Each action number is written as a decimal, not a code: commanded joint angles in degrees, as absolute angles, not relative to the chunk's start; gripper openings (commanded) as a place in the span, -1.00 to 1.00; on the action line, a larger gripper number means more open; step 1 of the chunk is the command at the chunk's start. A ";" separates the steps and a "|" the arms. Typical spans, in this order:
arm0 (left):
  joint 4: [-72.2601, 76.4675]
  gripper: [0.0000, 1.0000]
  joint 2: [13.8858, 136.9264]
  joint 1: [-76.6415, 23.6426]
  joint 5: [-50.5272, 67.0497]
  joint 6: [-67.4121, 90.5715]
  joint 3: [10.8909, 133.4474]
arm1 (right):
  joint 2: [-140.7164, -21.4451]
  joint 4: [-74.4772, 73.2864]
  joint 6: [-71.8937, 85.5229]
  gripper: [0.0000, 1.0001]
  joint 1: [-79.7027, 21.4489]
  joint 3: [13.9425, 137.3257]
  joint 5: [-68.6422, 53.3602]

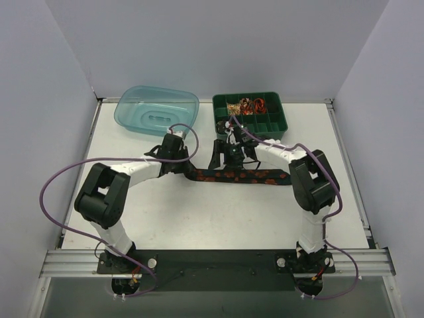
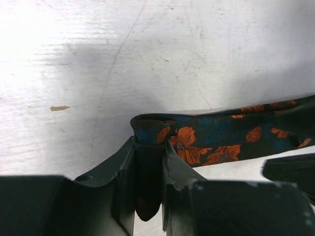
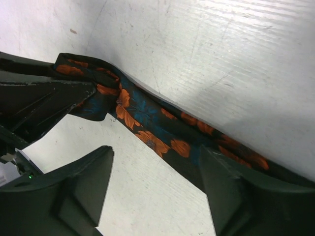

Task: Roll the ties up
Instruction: Roll the tie at the center of the board.

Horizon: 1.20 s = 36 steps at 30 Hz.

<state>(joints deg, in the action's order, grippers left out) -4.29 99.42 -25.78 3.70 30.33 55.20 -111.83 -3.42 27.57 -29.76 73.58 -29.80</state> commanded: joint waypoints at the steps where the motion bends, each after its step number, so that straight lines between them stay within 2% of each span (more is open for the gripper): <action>1: -14.75 -1.00 97.74 -26.54 -4.56 25.23 57.92 | -105.21 -2.64 25.67 0.53 -28.83 71.11 -26.81; 5: -18.54 -1.00 97.56 -27.42 -8.96 23.91 59.68 | -103.36 -1.58 25.66 0.62 -27.86 69.44 -26.46; 17: -29.44 -1.00 100.45 -34.89 -29.95 23.20 68.10 | -101.34 -1.06 26.45 0.64 -26.02 67.50 -26.63; 26: -36.03 -1.00 109.24 -41.65 -40.33 25.04 74.88 | -98.79 -0.44 27.16 0.64 -23.64 63.81 -26.37; 36: -42.79 -1.00 119.69 -46.49 -46.40 27.68 82.96 | -96.77 -0.44 27.60 0.64 -21.89 60.47 -26.28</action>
